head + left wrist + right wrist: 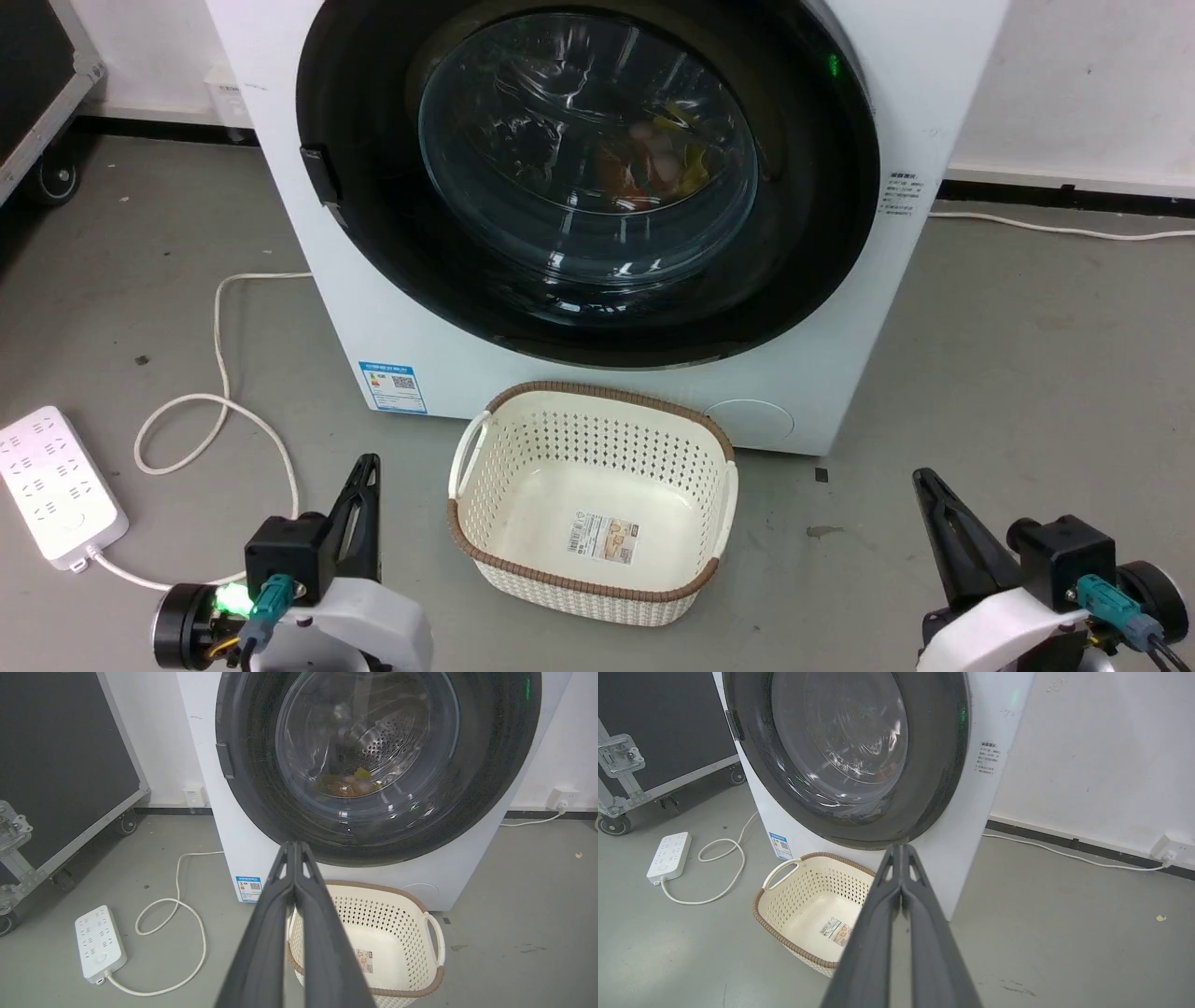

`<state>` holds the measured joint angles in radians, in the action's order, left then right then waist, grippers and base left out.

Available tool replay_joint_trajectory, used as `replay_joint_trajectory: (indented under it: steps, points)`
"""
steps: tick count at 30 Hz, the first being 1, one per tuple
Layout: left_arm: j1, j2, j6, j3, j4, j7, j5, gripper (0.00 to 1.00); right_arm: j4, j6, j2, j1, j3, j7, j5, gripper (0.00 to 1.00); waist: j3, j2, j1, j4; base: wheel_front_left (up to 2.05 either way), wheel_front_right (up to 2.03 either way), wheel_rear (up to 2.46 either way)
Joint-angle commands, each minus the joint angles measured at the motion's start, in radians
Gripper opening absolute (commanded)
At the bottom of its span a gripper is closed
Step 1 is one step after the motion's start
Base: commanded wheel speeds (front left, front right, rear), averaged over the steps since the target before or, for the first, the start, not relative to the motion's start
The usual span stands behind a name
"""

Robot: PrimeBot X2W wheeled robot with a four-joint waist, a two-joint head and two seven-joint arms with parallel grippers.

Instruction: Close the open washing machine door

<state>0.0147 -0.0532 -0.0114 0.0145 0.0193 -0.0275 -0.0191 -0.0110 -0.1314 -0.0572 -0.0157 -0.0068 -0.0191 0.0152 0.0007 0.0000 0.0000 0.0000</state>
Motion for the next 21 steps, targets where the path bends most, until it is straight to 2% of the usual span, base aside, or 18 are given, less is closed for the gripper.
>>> replay_joint_trajectory:
  steps: [1, 21]
  points:
    - [-0.013, 0.001, 0.006, -0.005, -0.006, 0.004, 0.008, 0.00, 0.008, 0.001, 0.006, 0.013, 0.002, 0.004, -0.007, 0.00, 0.000, 0.0000, 0.0000, 0.000, 0.00, 0.00, 0.00]
    - [-0.015, 0.003, 0.011, -0.014, -0.019, 0.028, 0.019, 0.00, 0.011, 0.001, 0.007, 0.016, 0.007, 0.019, -0.015, 0.00, -0.001, 0.0000, 0.0000, 0.000, 0.00, 0.00, 0.00]
